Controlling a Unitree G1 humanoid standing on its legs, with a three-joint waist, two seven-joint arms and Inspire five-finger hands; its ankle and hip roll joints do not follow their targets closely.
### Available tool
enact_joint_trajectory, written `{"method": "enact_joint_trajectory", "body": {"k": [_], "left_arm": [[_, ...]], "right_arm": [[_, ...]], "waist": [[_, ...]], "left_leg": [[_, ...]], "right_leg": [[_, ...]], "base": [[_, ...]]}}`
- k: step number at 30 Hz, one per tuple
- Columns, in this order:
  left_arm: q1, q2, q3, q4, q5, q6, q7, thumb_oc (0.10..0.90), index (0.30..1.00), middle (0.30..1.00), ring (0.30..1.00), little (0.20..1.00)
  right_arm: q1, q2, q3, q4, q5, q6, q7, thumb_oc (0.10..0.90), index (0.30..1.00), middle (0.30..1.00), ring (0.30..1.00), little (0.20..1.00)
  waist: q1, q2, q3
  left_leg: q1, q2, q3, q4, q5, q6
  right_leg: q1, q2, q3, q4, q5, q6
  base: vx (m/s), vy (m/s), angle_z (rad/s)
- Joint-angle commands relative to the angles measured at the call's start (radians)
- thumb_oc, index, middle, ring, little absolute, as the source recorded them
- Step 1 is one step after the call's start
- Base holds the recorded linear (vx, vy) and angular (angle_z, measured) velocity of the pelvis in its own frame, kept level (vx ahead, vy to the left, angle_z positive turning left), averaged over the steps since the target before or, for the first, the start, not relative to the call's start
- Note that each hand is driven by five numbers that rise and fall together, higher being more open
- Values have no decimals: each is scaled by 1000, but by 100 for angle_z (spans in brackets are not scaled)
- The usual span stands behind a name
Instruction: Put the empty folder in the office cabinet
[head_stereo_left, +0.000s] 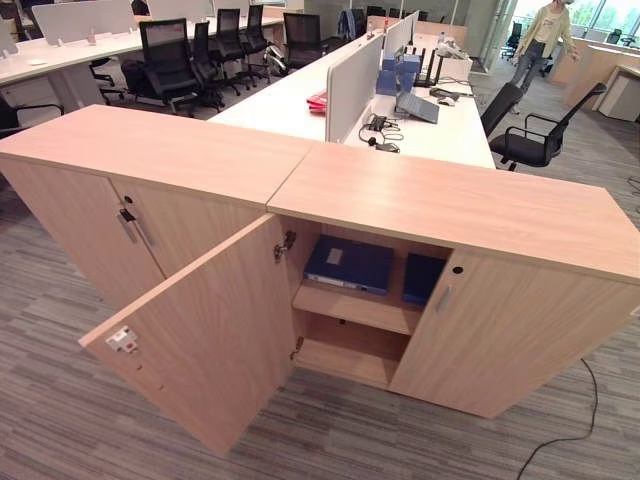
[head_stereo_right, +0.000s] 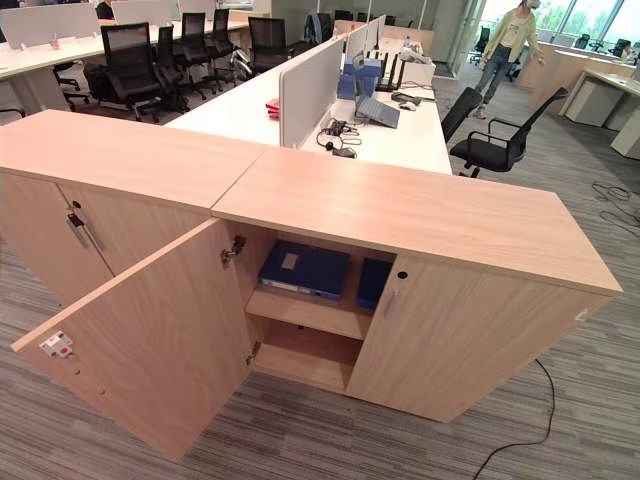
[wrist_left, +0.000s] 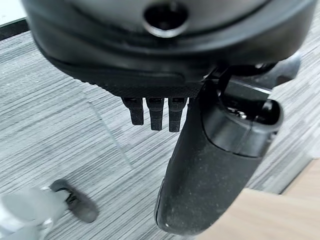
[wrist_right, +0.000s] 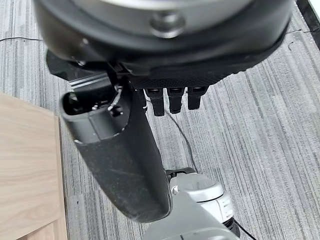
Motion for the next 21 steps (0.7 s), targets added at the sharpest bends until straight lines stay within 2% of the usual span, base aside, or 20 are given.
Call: {"method": "enact_joint_trajectory", "body": {"k": [1,2,6,7,10,13,14,16,17,21], "left_arm": [[-77,99,51,5,15,-41,22,800,900,900,900,900],[-92,127,54,-1,7,-47,29,800,900,900,900,900],[-128,156,37,-31,5,-56,40,800,900,900,900,900],[-172,178,-5,-74,25,-69,52,800,900,900,900,900],[-198,184,-30,-97,32,-76,57,800,900,900,900,900],[-277,177,-140,-230,75,-105,73,800,900,900,900,900],[-278,176,-140,-231,75,-104,75,800,900,900,900,900],[-293,167,-190,-322,113,-116,77,800,900,900,900,900],[-293,158,-222,-421,132,-126,78,800,900,900,900,900],[-295,137,-280,-546,175,-138,59,800,900,900,900,900]], "right_arm": [[-44,-59,5,53,-26,0,-5,800,900,900,900,900],[-45,-59,9,51,-24,-2,-7,800,900,900,900,900],[-41,-56,15,50,-21,-5,-8,800,900,900,900,900],[-39,-54,26,50,-23,-7,-9,800,900,900,900,900],[-40,-55,32,49,-25,-9,-10,800,900,900,900,900],[-47,-55,47,48,-27,-15,-13,800,900,900,900,900],[-46,-55,46,48,-27,-15,-13,800,900,900,900,900],[-51,-54,52,45,-24,-19,-15,800,900,900,900,900],[-53,-52,52,43,-23,-22,-13,800,900,900,900,900],[-56,-46,52,43,-24,-23,-7,800,900,900,900,900]], "waist": [[9,32,18],[8,32,19],[5,31,19],[-1,30,20],[-5,29,20],[-12,27,23],[-10,27,23],[-14,25,26],[-14,24,27],[-18,19,26]], "left_leg": [[-28,-36,-17,-4,-64,-9],[-27,-35,-15,-4,-65,-10],[-26,-35,-13,-4,-66,-10],[-26,-33,-10,-4,-67,-10],[-26,-34,-8,-4,-67,-10],[-27,-32,-2,-4,-68,-10],[-27,-32,-2,-4,-68,-10],[-28,-31,1,-4,-68,-9],[-28,-31,3,-4,-69,-9],[-25,-31,7,-4,-72,-8]], "right_leg": [[23,-31,-28,70,-80,73],[22,-32,-28,71,-80,75],[22,-33,-28,73,-80,77],[21,-33,-27,72,-79,78],[21,-33,-25,70,-78,79],[19,-33,-23,68,-76,82],[19,-33,-23,68,-76,82],[17,-33,-21,69,-75,84],[17,-34,-19,68,-74,85],[19,-35,-20,69,-74,87]], "base": [[0,0,0],[0,0,0],[0,0,0],[0,0,0],[-5,-2,-1],[0,0,0],[-20,-3,-3],[-8,0,-4],[-18,-5,-4],[-6,-6,7]]}}
